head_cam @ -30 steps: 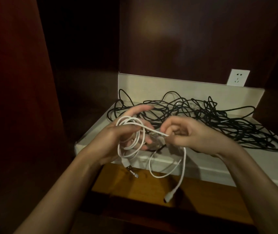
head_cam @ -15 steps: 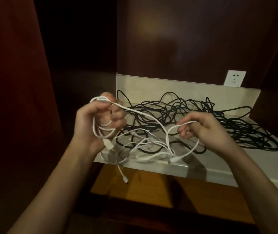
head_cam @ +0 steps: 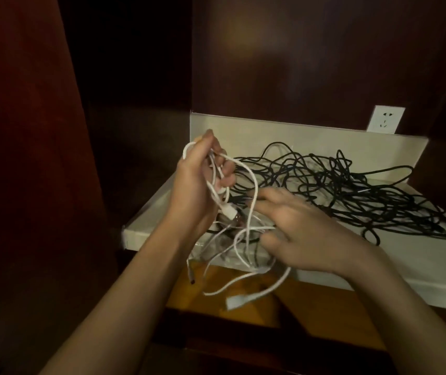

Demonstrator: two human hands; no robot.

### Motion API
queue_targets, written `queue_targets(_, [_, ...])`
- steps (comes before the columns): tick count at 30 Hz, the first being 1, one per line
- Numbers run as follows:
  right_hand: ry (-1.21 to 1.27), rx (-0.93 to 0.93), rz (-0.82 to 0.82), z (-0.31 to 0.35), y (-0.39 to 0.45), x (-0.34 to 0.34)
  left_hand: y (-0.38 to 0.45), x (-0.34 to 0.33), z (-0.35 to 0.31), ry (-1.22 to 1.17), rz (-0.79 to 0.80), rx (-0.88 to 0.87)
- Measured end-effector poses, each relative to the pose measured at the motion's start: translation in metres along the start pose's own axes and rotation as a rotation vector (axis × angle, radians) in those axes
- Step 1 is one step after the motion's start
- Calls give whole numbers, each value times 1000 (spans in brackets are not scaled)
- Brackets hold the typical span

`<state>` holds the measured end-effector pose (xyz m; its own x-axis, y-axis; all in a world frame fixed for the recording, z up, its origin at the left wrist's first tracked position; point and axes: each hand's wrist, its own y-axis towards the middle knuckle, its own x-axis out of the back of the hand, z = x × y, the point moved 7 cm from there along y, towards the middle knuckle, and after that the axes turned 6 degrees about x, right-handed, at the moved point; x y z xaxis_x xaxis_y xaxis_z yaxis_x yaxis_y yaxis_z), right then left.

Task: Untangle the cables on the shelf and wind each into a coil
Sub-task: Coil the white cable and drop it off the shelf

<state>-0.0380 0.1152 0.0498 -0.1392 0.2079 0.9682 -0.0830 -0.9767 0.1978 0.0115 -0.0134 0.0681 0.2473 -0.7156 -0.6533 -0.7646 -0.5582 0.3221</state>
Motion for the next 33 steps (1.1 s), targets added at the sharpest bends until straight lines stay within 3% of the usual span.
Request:
queue_targets(2, [429,-11,-153,13,-1,-1,3,-5,-6,-3,7,-51])
queue_targets(4, [919,-140,-284,4,4,-17,3,-11,-5,13,20,-52])
queue_targets(6, [1108,-230,-387,-10,11,-37,1,-16,2,34,18,-39])
queue_targets(7, [1004,-215,-447,-13,11,-40,0,-16,6,31,7,-38])
queue_targets(9, [555,-124,-585,-13,10,-29,0,-11,8,76,-34,-77])
queue_targets(11, [309,-104,-677,-16,5,-8,1,-3,2,241,-87,-155])
queue_targets(15, [919,-81,-347,-18,17,16,2,6,0,618,-83,-137])
queue_targets(18, [830,-60,-201,-16,14,20,-3,12,6,566,-42,-52])
queue_targets(23, [613,-178,139,-22,5,-37,-10,12,19,504,4,49])
queue_targets(26, [587,-167,81,-22,10,-38,-12,5,26,509,8,75])
queue_targets(30, [1025,-271,-132,-31,8,-29,-13,7,14,471,-52,28])
queue_targets(33, [995,-204,-294,-29,8,-19,-16,11,9,489,-89,-42])
